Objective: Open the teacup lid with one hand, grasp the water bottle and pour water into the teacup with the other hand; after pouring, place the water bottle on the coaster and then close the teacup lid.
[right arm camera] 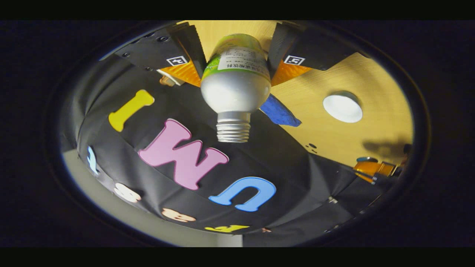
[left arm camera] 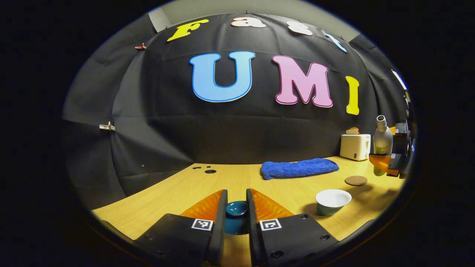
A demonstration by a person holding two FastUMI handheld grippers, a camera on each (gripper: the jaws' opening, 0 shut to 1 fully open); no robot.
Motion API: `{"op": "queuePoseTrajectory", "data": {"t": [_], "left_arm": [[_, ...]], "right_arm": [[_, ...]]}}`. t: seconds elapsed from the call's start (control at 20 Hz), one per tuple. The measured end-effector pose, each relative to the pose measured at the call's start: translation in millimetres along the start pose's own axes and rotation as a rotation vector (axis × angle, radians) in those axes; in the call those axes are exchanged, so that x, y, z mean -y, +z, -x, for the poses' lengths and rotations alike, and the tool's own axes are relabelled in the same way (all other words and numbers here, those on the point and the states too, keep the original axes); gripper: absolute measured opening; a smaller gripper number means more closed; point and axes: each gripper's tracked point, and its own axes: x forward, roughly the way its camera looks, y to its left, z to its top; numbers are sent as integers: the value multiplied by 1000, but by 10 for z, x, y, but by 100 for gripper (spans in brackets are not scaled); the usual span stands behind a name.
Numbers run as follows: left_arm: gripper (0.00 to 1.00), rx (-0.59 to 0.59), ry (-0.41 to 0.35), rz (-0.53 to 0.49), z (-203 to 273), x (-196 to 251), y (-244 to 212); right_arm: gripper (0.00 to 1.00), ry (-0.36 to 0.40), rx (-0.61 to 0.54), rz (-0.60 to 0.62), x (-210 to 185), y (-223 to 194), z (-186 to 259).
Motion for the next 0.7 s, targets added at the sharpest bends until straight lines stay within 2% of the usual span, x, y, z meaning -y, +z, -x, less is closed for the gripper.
{"op": "queuePoseTrajectory", "data": {"t": [0.2,0.25,0.3,0.5,0.7], "left_arm": [[31,0,5,0,0,-39,6],[29,0,8,1,2,-52,-5],[31,0,9,1,2,-57,-1],[31,-1,5,2,4,-55,-8],[31,-1,-3,2,10,-47,-13]], "right_arm": [[78,9,43,195,-135,101,-195],[78,11,43,229,-145,80,-230],[78,18,41,254,-171,50,-262],[78,38,43,363,-256,3,-361],[78,34,85,535,-302,45,-387]]}}
